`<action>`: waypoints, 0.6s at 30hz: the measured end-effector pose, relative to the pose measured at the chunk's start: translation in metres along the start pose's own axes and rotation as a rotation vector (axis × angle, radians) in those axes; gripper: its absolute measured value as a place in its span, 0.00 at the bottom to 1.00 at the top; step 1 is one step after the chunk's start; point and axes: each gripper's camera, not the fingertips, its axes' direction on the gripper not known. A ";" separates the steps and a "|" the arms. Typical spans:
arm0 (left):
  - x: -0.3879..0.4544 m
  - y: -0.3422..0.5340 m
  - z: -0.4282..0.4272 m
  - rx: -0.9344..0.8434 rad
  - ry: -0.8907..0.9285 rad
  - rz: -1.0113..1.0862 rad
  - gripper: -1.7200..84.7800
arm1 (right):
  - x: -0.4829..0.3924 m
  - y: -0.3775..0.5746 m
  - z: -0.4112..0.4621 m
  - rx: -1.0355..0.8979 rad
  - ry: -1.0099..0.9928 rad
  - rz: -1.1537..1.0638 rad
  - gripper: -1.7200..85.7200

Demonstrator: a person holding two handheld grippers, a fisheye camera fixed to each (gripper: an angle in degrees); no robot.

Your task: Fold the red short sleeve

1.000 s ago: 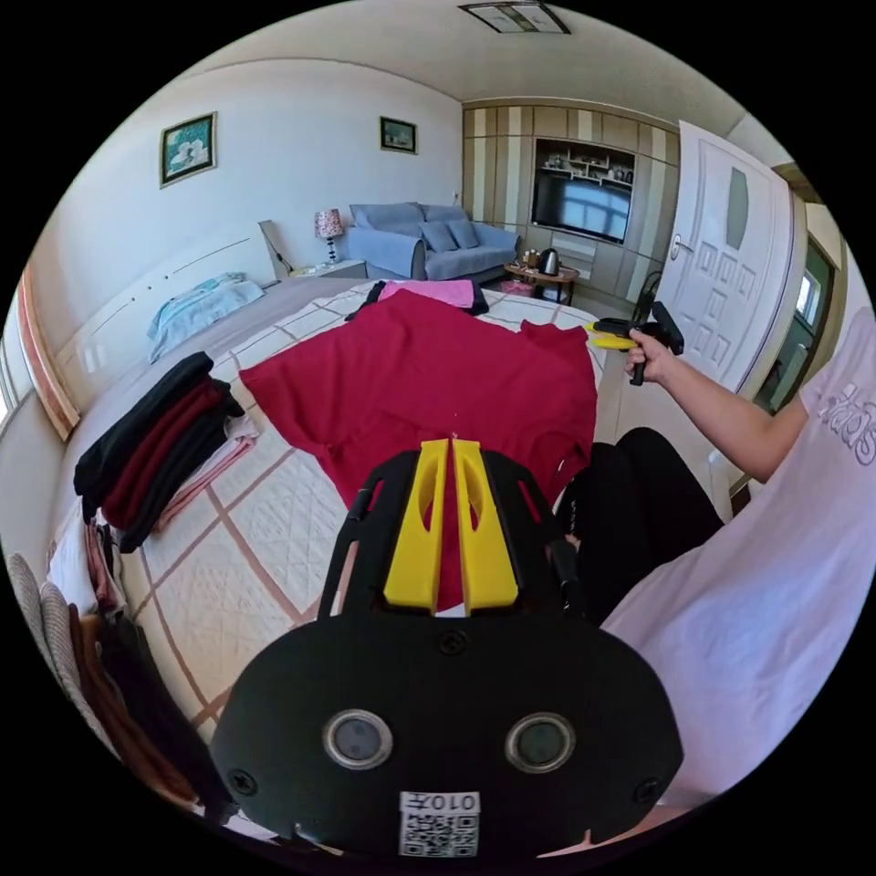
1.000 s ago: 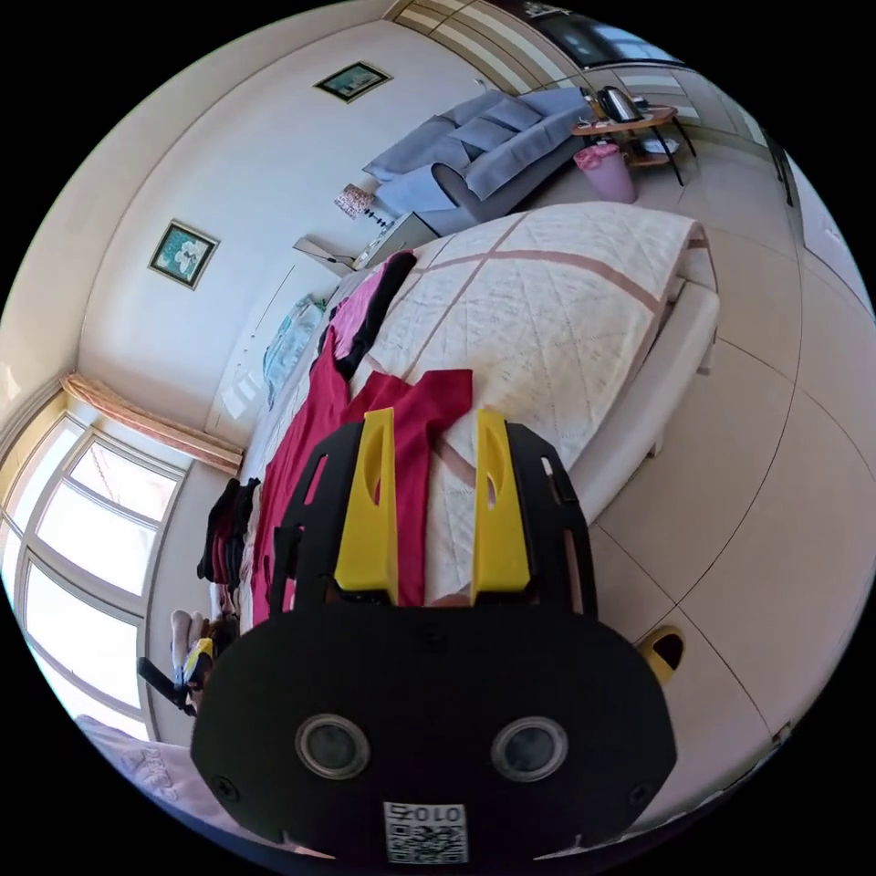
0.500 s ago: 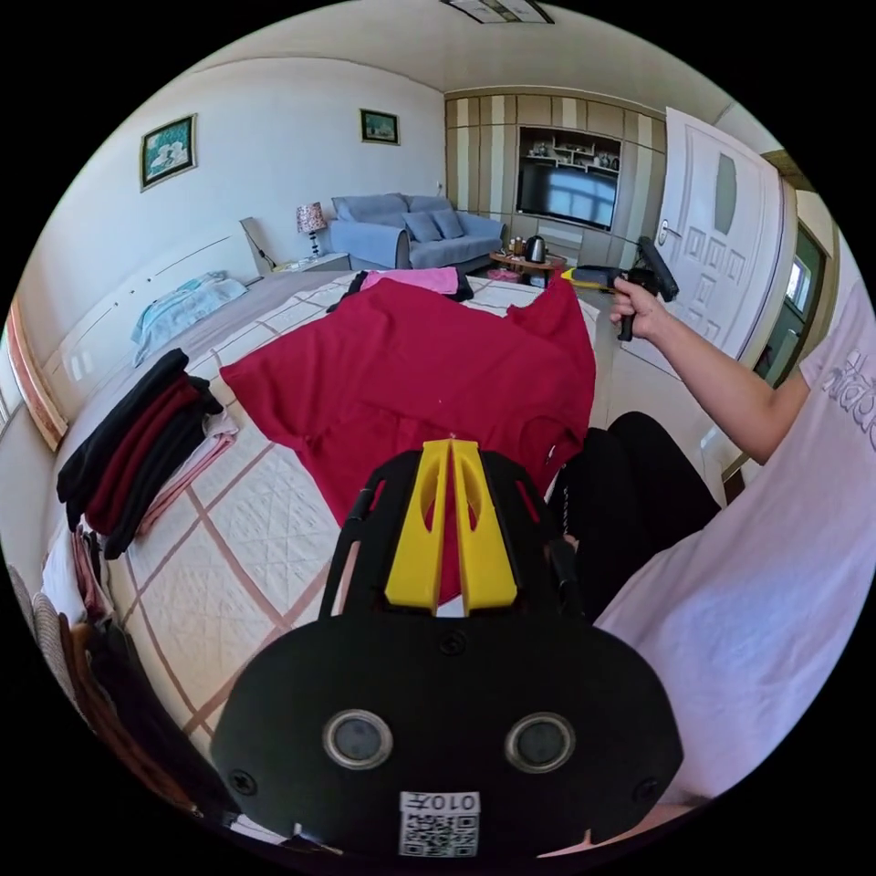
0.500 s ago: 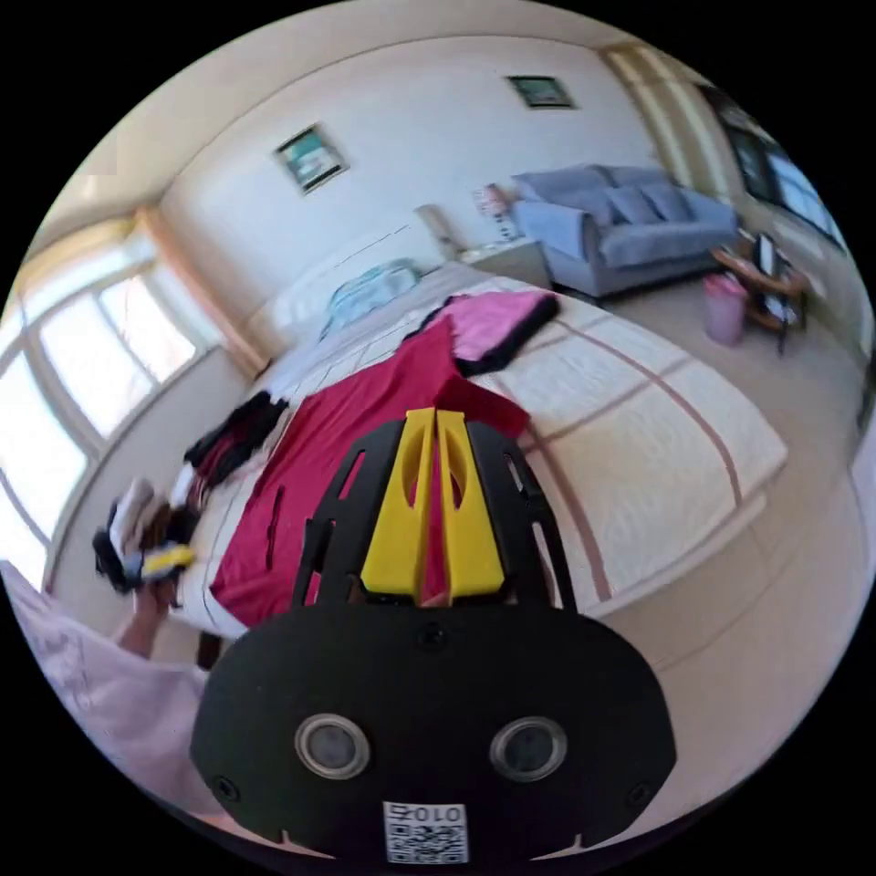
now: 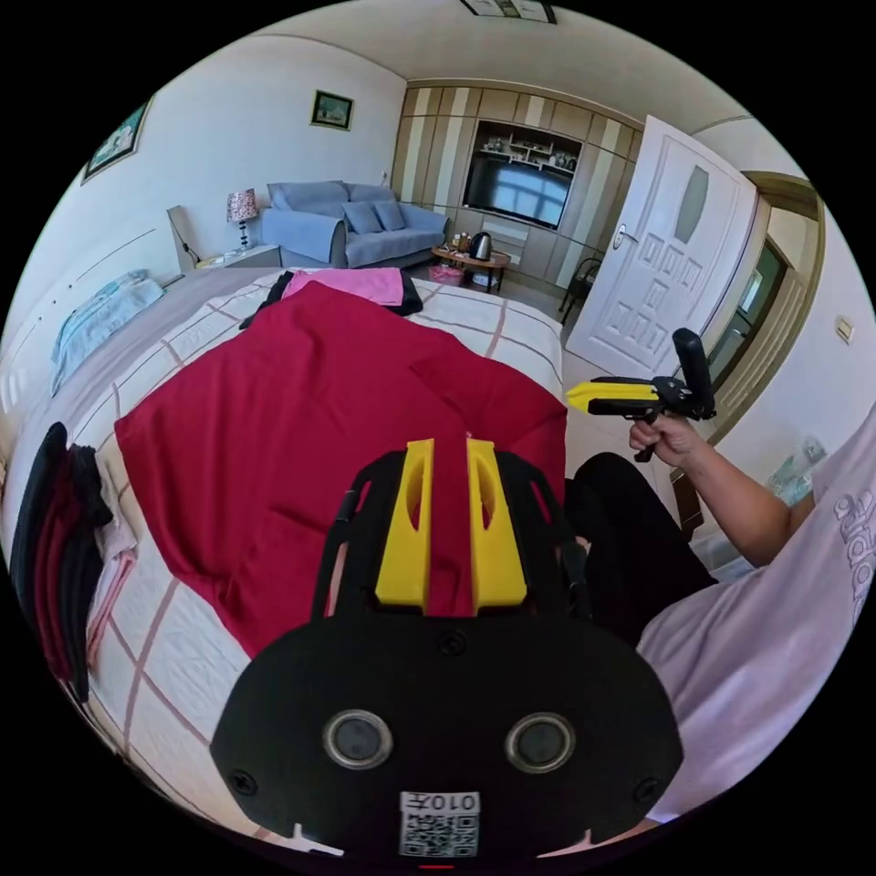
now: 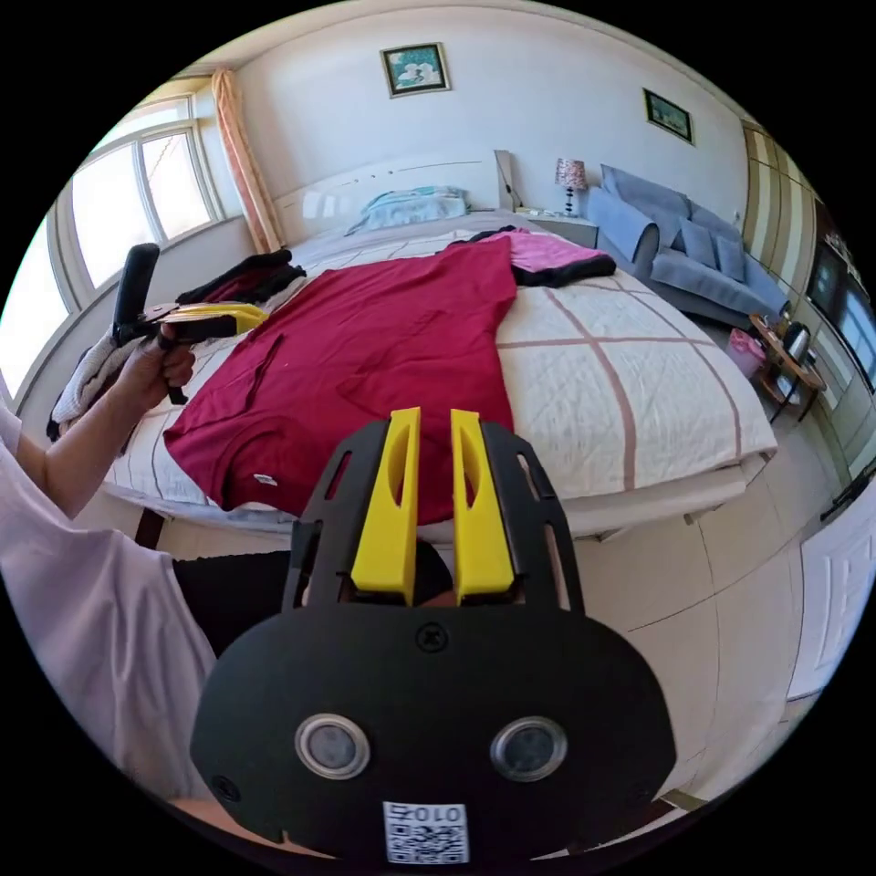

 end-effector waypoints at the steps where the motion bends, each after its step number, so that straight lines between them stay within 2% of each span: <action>1: 0.000 -0.008 0.009 -0.005 -0.004 0.016 0.08 | 0.005 0.005 0.000 0.004 0.022 0.041 0.10; 7: 0.034 -0.073 0.103 -0.103 0.099 0.146 0.08 | -0.005 0.005 0.014 0.017 0.068 0.070 0.10; 11: 0.046 -0.071 0.159 -0.274 -0.002 0.150 0.08 | -0.007 -0.002 0.053 -0.087 0.062 0.051 0.10; 14: 0.034 -0.059 0.160 -0.225 0.084 0.105 0.08 | -0.004 -0.004 0.065 -0.099 0.035 0.011 0.09; 16: 0.036 -0.054 0.141 -0.182 0.076 0.116 0.08 | -0.004 -0.007 0.054 -0.113 -0.010 -0.012 0.10; 18: 0.051 -0.035 0.094 -0.032 0.037 0.198 0.08 | -0.016 -0.002 0.038 -0.065 0.040 -0.062 0.10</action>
